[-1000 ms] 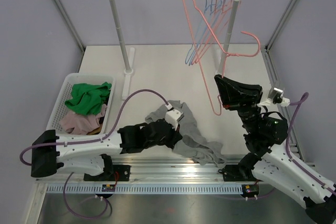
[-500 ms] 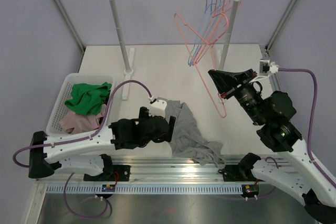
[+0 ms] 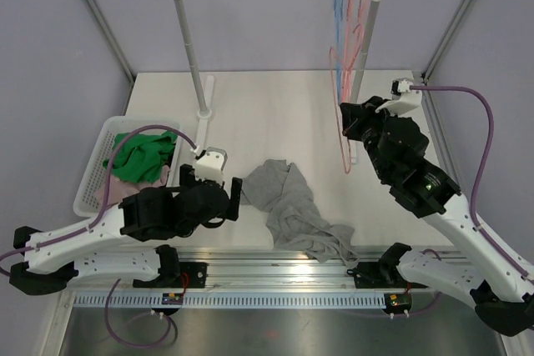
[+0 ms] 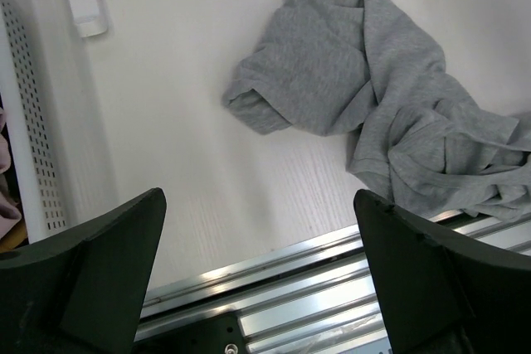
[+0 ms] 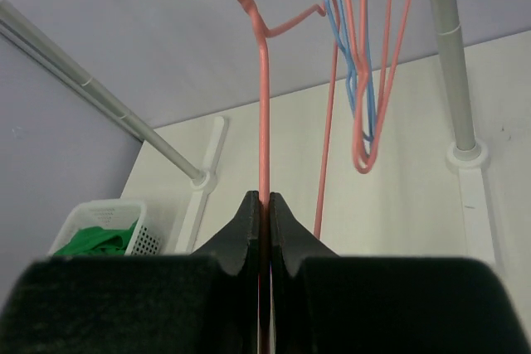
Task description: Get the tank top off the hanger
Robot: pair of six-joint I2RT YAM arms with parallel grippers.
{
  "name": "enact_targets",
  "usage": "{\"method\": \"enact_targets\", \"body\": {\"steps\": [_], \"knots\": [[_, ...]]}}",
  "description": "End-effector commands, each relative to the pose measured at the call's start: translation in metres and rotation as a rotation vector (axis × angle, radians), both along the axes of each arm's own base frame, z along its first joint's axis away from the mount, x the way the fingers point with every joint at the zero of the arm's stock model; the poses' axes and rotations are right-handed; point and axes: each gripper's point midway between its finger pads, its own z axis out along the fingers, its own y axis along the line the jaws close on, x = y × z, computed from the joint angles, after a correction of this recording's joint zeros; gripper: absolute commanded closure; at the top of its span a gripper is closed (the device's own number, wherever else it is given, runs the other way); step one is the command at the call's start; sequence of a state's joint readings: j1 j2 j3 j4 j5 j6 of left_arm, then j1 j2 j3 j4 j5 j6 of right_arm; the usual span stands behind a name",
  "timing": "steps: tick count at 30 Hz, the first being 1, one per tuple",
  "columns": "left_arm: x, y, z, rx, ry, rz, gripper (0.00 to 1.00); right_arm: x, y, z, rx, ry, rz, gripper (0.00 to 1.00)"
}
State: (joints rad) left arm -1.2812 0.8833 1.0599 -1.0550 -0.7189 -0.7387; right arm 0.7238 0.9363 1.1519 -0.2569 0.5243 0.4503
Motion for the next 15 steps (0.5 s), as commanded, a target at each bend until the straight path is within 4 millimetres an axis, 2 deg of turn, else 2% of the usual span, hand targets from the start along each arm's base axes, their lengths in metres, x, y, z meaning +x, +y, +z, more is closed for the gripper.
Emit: {"method": "enact_targets", "body": {"steps": [1, 3, 4, 5, 6, 7, 8, 9, 10, 11, 12, 13, 14, 15], "knots": [[0.003, 0.016, -0.003, 0.044, -0.023, 0.039, 0.01, -0.005, -0.021, 0.027, 0.053, -0.070, -0.076, 1.00], [0.002, 0.019, -0.009, 0.076, -0.021, 0.031, 0.01, -0.002, -0.010, 0.031, 0.030, -0.086, -0.033, 1.00], [0.003, 0.020, -0.010, 0.082, -0.025, 0.031, 0.01, -0.003, -0.005, 0.043, 0.031, -0.100, -0.004, 1.00], [0.004, 0.019, -0.011, 0.082, -0.029, 0.031, 0.01, 0.004, 0.002, 0.037, -0.003, -0.076, 0.004, 1.00], [0.004, 0.019, -0.014, 0.095, -0.034, 0.025, 0.01, 0.006, 0.006, 0.039, -0.014, -0.075, 0.014, 1.00], [0.004, 0.018, -0.015, 0.090, -0.036, 0.013, 0.01, 0.007, 0.008, 0.052, -0.010, -0.093, 0.022, 1.00], [0.005, 0.013, -0.014, 0.081, -0.044, -0.007, 0.01, 0.016, 0.015, 0.048, -0.029, -0.077, 0.021, 1.00], [0.004, 0.012, -0.014, 0.078, -0.044, -0.017, 0.01, 0.020, 0.017, 0.050, -0.030, -0.076, 0.023, 1.00], [0.004, 0.010, -0.015, 0.076, -0.040, -0.026, 0.01, 0.021, 0.023, 0.063, -0.017, -0.094, 0.054, 1.00], [0.003, 0.011, -0.014, 0.068, -0.041, -0.027, 0.01, 0.032, 0.027, 0.058, -0.030, -0.077, 0.060, 1.00], [0.003, 0.011, -0.014, 0.064, -0.044, -0.026, 0.01, 0.036, 0.031, 0.060, -0.031, -0.075, 0.074, 1.00], [0.003, 0.012, -0.014, 0.061, -0.044, -0.027, 0.01, 0.037, 0.036, 0.072, -0.014, -0.093, 0.113, 1.00], [0.002, 0.012, -0.013, 0.050, -0.046, -0.031, 0.01, 0.049, 0.035, 0.069, 0.000, -0.076, 0.110, 1.00], [0.002, 0.013, -0.012, 0.041, -0.047, -0.032, 0.01, 0.052, 0.041, 0.071, 0.019, -0.076, 0.171, 1.00]]}}
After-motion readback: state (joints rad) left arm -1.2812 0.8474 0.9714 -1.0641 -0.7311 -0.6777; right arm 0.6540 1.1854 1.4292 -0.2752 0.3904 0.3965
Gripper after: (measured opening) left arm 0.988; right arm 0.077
